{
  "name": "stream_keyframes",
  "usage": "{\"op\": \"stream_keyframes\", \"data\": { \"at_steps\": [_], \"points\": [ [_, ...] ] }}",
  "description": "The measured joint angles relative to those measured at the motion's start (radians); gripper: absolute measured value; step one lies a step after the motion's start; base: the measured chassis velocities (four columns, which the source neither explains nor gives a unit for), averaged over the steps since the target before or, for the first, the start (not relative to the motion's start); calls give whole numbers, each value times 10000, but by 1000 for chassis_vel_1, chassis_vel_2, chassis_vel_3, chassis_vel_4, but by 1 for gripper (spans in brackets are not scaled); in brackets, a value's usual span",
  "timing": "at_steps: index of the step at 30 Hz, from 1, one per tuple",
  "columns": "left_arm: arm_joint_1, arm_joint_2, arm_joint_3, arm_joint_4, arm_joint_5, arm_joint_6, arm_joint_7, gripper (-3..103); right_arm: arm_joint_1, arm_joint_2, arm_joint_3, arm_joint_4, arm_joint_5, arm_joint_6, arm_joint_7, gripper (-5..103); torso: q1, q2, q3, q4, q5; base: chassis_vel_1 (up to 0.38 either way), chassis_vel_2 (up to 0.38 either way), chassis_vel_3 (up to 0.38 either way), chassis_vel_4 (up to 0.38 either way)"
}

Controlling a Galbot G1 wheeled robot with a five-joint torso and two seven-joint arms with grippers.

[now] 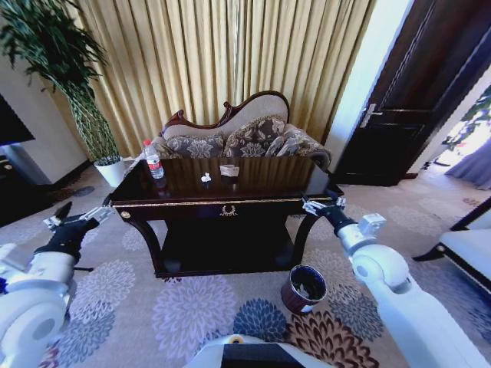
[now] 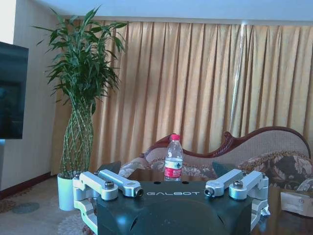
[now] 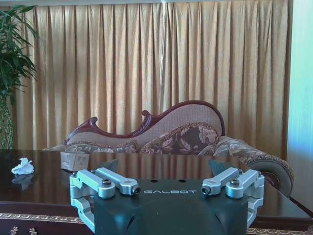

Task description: Move to the front of the table and place the trash on the table into the trash bin.

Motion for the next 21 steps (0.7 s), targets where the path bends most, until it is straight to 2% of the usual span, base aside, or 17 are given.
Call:
{"op": "stream_keyframes", "data": {
  "at_steps": [10,21],
  "points": [
    [12,113,-116,0,64,2,35,100,64,-115,-98,-69,169,148,-23,100,-2,1,-1,0,0,-40,37,26,-38],
    [15,72,-136,0,45,3,42,100,38,-183,-104,-13,190,164,-42,100,3,-1,2,1,0,-177,177,172,-179]
  ]
}}
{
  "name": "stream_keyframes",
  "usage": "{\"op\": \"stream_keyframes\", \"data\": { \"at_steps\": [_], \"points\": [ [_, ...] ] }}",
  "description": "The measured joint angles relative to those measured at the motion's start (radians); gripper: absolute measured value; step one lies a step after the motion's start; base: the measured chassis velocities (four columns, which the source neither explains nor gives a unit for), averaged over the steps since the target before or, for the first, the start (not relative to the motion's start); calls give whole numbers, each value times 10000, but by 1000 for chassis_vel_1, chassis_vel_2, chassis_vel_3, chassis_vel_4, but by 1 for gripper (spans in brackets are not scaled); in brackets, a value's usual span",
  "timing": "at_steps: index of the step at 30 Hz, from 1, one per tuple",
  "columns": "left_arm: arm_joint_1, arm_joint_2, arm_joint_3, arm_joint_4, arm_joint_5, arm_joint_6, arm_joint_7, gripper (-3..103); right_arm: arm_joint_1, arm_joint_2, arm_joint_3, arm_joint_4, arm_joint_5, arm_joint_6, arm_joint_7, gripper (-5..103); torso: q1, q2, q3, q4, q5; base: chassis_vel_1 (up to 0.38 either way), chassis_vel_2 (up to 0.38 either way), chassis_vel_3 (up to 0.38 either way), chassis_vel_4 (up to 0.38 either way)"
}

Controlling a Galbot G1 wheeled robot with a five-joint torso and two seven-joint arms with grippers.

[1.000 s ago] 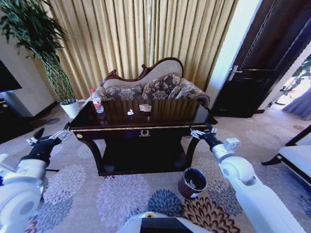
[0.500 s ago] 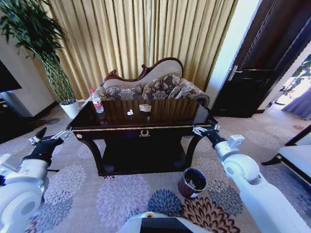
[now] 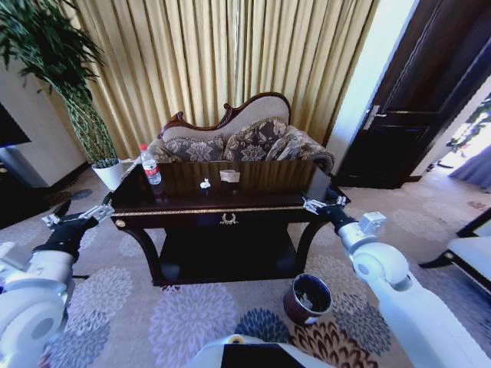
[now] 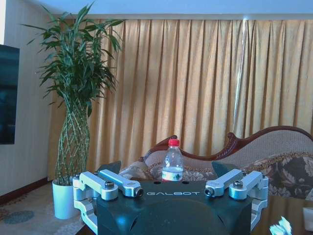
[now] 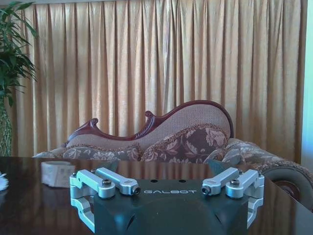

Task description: Move to the front of the table and place the trash on the table into the trash bin.

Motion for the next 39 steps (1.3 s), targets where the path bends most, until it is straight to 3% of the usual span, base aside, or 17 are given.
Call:
{"op": "stream_keyframes", "data": {
  "at_steps": [14,23,34,39],
  "points": [
    [-16,-88,10,0,-14,0,-8,100,-105,-53,-160,151,-69,22,-15,100,-1,0,-1,0,0,-132,138,127,-134],
    [-12,-178,0,0,-19,-3,-118,100,-242,-403,-664,565,94,55,-26,100,-6,3,-4,0,-1,-5,5,6,-8],
    [-57,-134,16,0,-43,-18,-158,100,-256,-357,-610,574,-1,44,-257,100,-5,2,-2,1,-1,0,0,0,0],
    [-93,-128,-10,0,-57,266,-157,100,-252,-327,-557,545,42,47,-234,100,-4,2,-2,-1,0,0,0,0,0]
  ]
}}
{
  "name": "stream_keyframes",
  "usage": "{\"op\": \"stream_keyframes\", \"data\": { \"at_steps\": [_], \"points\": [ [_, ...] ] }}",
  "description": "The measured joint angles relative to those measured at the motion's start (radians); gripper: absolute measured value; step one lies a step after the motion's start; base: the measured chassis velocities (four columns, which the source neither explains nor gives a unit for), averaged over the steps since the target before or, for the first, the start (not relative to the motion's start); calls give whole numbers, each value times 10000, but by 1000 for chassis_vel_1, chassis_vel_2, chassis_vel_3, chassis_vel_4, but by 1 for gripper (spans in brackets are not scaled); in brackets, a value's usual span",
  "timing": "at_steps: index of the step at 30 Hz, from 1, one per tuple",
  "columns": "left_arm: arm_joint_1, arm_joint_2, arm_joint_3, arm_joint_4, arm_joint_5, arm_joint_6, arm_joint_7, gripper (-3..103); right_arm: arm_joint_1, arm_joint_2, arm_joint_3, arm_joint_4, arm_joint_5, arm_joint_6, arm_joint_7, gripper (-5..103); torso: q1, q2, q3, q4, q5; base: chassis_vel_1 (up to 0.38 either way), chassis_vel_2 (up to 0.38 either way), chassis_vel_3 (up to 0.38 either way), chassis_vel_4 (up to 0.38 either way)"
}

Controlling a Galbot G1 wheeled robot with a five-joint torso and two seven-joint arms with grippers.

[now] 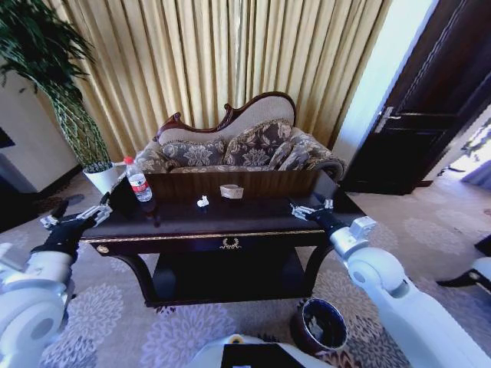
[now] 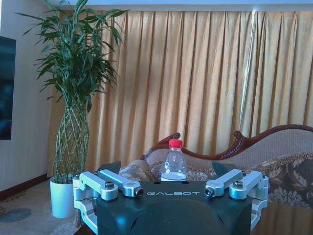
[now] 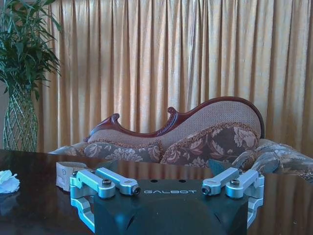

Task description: Move to the front of the table and place the trash on the table into the trash bin.

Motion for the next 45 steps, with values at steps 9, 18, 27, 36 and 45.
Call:
{"op": "stream_keyframes", "data": {
  "at_steps": [9,18,27,36,45],
  "points": [
    [-22,1,5,0,-25,69,0,100,34,11,11,-46,-13,19,6,100,1,0,0,0,-1,0,0,0,0],
    [-73,77,46,0,-104,45,5,100,127,-11,40,-181,5,32,11,100,2,-1,0,0,0,0,0,0,0],
    [29,-27,148,0,253,-285,-21,100,254,-179,-86,-8,663,-110,3,100,2,-1,1,0,0,0,0,0,0],
    [443,-109,-256,0,531,-251,-42,100,1194,-1586,-516,-259,2698,-516,-209,100,2,-1,0,0,0,0,0,0,0],
    [1042,-390,-806,0,706,-339,12,100,5622,-3284,-4042,-2114,4573,-540,-653,100,2,-1,1,2,-3,0,0,0,0]
  ]
}}
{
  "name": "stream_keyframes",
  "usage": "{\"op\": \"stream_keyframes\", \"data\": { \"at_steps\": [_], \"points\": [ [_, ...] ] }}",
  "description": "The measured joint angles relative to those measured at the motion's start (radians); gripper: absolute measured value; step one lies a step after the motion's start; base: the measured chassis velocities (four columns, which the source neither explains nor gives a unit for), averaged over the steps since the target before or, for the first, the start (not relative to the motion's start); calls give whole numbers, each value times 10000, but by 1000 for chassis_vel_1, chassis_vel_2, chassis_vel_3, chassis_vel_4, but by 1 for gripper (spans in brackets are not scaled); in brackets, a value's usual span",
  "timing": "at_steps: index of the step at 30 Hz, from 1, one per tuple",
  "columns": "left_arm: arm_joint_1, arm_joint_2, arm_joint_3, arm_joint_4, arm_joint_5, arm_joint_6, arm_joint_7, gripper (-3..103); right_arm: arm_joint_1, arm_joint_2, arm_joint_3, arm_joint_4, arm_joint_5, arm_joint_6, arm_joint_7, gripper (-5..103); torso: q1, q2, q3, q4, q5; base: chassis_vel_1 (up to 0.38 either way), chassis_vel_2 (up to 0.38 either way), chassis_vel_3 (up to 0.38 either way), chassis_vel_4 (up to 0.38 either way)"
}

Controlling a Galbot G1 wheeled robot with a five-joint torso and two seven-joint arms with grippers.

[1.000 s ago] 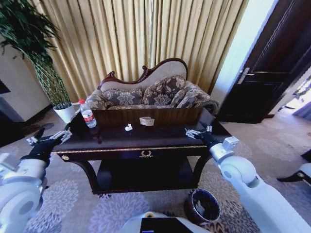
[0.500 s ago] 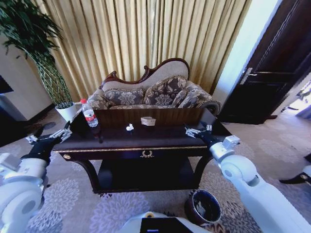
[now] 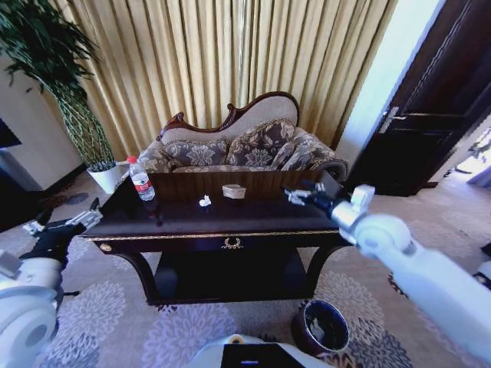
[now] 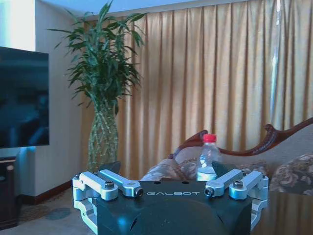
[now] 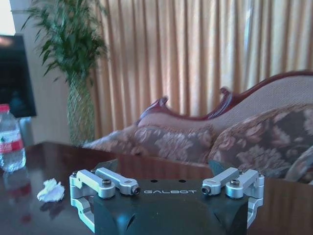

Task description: Move to the front of the table and place the trash on the table into the trash bin.

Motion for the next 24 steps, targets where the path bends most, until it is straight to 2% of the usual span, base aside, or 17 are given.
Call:
{"op": "stream_keyframes", "data": {
  "at_steps": [1,2,4,5,7,9,12,14,17,18,21,24],
  "points": [
    [81,-44,-49,0,23,-38,19,100,640,42,-665,-252,34,-8,-28,100,0,0,1,1,1,0,0,0,0],
    [81,-44,-49,0,23,-38,19,100,640,42,-665,-252,34,-8,-28,100,0,0,1,1,1,0,0,0,0],
    [151,-79,-112,0,36,-73,25,100,2155,319,-2096,-827,52,-44,-64,100,1,0,0,0,3,0,0,0,0],
    [151,-79,-112,0,36,-73,25,100,2155,319,-2096,-827,52,-44,-64,100,1,0,0,0,3,0,0,0,0],
    [155,-88,-131,0,37,-84,24,100,3746,933,-3675,-1602,21,-176,-151,100,1,-1,1,1,3,0,0,0,0],
    [153,-88,-134,0,36,-85,22,100,4090,1104,-4037,-1829,-6,-205,-219,100,1,-1,1,0,1,0,0,0,0],
    [167,-86,-193,0,20,-87,2,100,5016,1697,-5173,-2568,-139,-374,-453,100,1,-1,1,-2,3,0,0,0,0],
    [176,-92,-208,0,15,-88,3,100,5259,1882,-5447,-2780,-175,-453,-541,100,2,-1,1,-3,2,0,0,0,0],
    [194,-147,-211,0,8,-87,0,100,6089,2777,-6317,-3632,-456,-612,-699,100,1,-1,1,0,3,0,0,0,0],
    [194,-147,-211,0,8,-87,0,100,6089,2777,-6317,-3632,-456,-612,-699,100,1,-1,1,0,3,0,0,0,0],
    [207,-157,-192,0,8,-77,2,100,6566,3480,-6669,-4353,-635,-964,-745,100,1,-1,1,1,-1,0,0,0,0],
    [186,-135,-162,0,7,-57,13,100,6775,3784,-6809,-4806,-864,-1288,-952,100,1,-1,0,-2,-1,0,0,0,0]
  ]
}}
